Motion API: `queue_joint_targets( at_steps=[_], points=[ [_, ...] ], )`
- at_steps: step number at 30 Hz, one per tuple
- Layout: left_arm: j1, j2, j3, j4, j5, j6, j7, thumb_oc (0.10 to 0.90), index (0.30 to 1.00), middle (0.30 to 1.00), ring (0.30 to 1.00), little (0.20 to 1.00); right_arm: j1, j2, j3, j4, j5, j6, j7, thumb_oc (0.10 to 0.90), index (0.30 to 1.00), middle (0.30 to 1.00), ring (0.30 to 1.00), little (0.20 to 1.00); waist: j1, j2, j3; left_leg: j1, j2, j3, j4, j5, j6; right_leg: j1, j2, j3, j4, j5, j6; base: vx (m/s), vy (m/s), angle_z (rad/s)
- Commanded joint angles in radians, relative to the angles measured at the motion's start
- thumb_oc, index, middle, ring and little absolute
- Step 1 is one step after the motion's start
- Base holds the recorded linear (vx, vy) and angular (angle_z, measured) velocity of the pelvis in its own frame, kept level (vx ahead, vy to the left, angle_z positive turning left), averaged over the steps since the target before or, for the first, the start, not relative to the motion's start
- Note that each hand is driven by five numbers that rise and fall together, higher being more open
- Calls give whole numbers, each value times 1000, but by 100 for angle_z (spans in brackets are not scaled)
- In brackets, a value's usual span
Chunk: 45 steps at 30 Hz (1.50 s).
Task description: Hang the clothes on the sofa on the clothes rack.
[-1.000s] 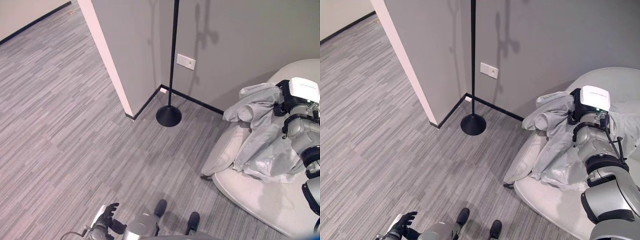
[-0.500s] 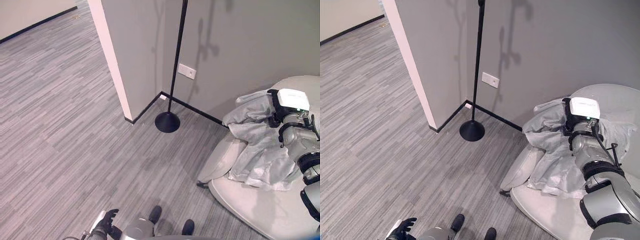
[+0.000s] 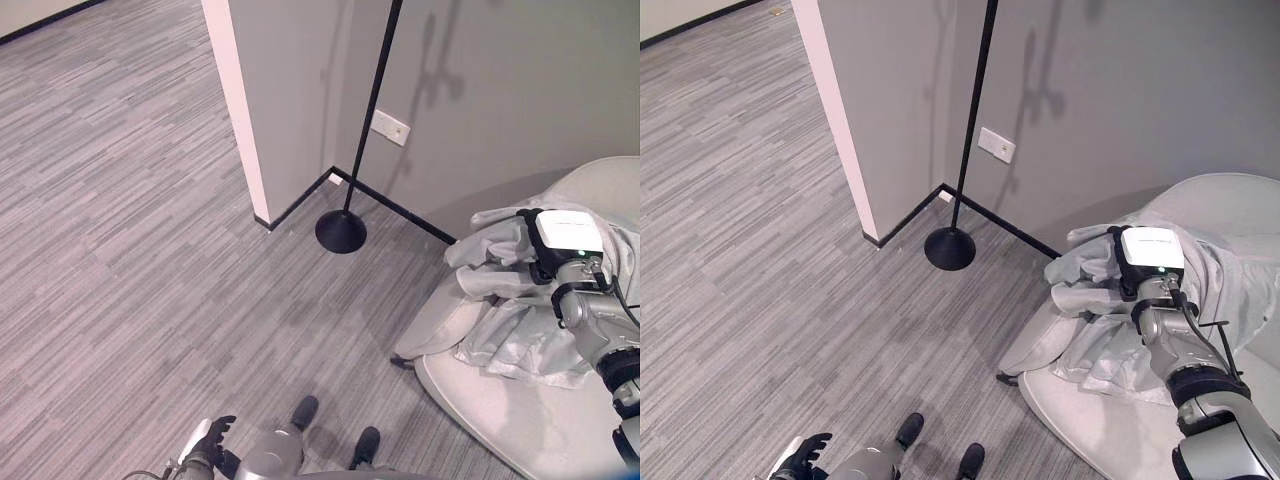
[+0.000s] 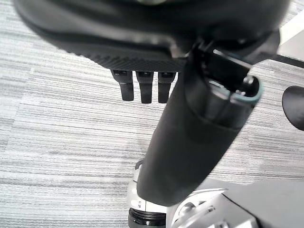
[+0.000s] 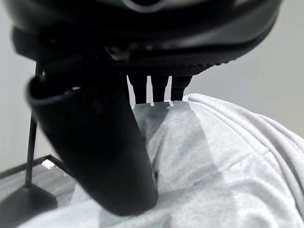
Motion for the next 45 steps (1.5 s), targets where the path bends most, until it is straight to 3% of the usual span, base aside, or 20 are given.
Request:
queue_joint_targets(
  at_steps=[1,5,17,22,23,24,25,26,28,29,30,31,38,41,45],
  points=[
    [-44,13,25,29,69,-20,28,800,900,900,900,900,-22,-174,0,-106,-47,4,-33,800,900,900,900,900,8,3,-4,12,-9,-104,-69,-55,17,49,21,105,12,-114,-19,-4,-5,5],
    [-49,14,21,27,66,-21,28,800,900,900,900,900,-67,-192,60,-114,-42,-22,-18,800,900,900,900,900,10,-2,3,15,-6,-100,-69,-55,17,49,23,109,12,-110,-20,0,0,0],
    [-65,39,11,2,51,-13,10,800,900,900,900,900,-296,-257,452,-125,-90,-139,142,800,900,900,900,900,32,-30,32,11,-9,-113,-69,-48,5,53,27,92,12,-115,-23,7,-3,2],
    [-64,46,25,2,63,-13,11,800,900,900,900,900,-347,-295,534,-176,-127,-165,173,800,900,900,900,900,29,-36,34,13,-9,-117,-69,-50,4,58,28,89,12,-116,-22,31,-4,9],
    [-62,51,29,-3,68,-14,13,800,900,900,900,900,-353,-317,558,-177,-147,-168,182,715,773,773,773,773,30,-40,33,14,-9,-117,-69,-51,4,59,28,86,12,-118,-22,36,-5,9],
    [-62,50,30,-3,68,-14,13,800,900,900,900,900,-354,-316,559,-177,-147,-169,182,675,712,712,712,712,30,-39,33,14,-9,-117,-69,-51,4,59,28,86,12,-118,-22,39,-4,10],
    [-63,56,26,-10,71,-14,16,800,900,900,900,900,-372,-333,594,-160,-178,-166,192,478,418,418,418,418,33,-43,34,14,-9,-116,-69,-52,3,59,27,85,12,-119,-22,26,-3,6],
    [-63,58,26,-15,73,-14,15,800,900,900,900,900,-369,-342,601,-153,-188,-168,200,400,300,300,300,300,32,-44,35,14,-9,-116,-69,-51,2,60,28,84,12,-120,-22,37,-12,2],
    [-63,60,24,-19,77,-13,15,800,900,900,900,900,-370,-348,608,-144,-201,-162,209,400,300,300,300,300,32,-45,35,14,-9,-117,-69,-52,2,60,28,81,12,-120,-22,0,0,0],
    [-61,61,22,-21,81,-13,16,800,900,900,900,900,-346,-350,590,-101,-212,-147,211,518,476,476,476,476,28,-45,37,12,-9,-117,-69,-52,0,59,28,79,12,-120,-21,0,0,0],
    [-61,62,22,-21,79,-12,16,800,900,900,900,900,-342,-352,580,-90,-213,-140,209,745,818,818,818,818,26,-44,38,11,-9,-116,-69,-52,0,58,29,79,12,-120,-21,0,0,0],
    [-62,61,24,-20,76,-10,16,800,900,900,900,900,-339,-353,571,-86,-213,-132,207,800,900,900,900,900,24,-43,39,10,-8,-114,-69,-52,0,58,29,79,12,-119,-21,0,0,0],
    [-53,52,48,-13,60,-5,27,800,900,900,900,900,-247,-382,420,-130,-201,-88,173,800,900,900,900,900,7,-34,41,10,-2,-95,-69,-58,4,54,30,95,12,-113,-20,1,0,-1],
    [-38,47,72,-12,54,-7,31,800,900,900,900,900,-142,-405,255,-201,-141,-73,145,800,900,900,900,900,-14,-23,37,14,0,-88,-69,-64,7,56,30,102,12,-114,-19,7,-5,-7],
    [-32,43,92,-6,49,-7,32,800,900,900,900,900,-10,-362,81,-283,-65,-72,132,800,900,900,900,900,-27,-15,34,20,1,-82,-69,-69,11,57,30,110,12,-113,-19,0,-6,-5]
  ],
)
